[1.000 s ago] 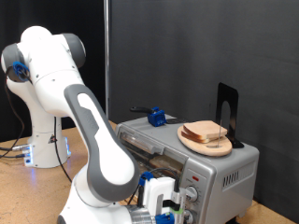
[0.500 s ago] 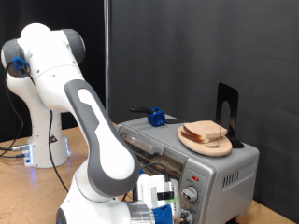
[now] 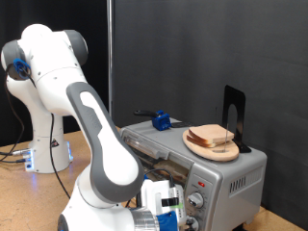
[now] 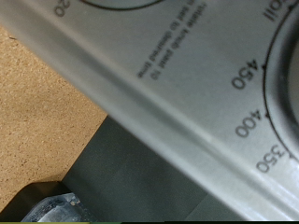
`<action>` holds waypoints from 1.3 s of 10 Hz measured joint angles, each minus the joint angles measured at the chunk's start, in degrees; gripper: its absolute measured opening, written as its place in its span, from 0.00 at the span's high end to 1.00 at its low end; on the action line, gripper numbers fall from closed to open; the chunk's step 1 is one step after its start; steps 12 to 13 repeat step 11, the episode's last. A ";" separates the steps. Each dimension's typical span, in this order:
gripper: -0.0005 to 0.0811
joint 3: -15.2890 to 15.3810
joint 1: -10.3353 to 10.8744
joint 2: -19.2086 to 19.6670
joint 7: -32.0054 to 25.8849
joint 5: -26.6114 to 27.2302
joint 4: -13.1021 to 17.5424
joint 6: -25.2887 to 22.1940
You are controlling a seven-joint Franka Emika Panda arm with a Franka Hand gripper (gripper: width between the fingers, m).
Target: Make a piece of toast with the oven
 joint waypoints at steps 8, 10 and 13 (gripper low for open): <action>0.04 -0.40 -2.42 -0.76 5.34 0.35 -1.22 -3.49; 0.01 -0.45 -5.21 -4.06 7.51 0.13 -4.39 -8.69; 0.01 -0.75 -6.04 -5.98 8.74 -0.34 -6.27 -9.51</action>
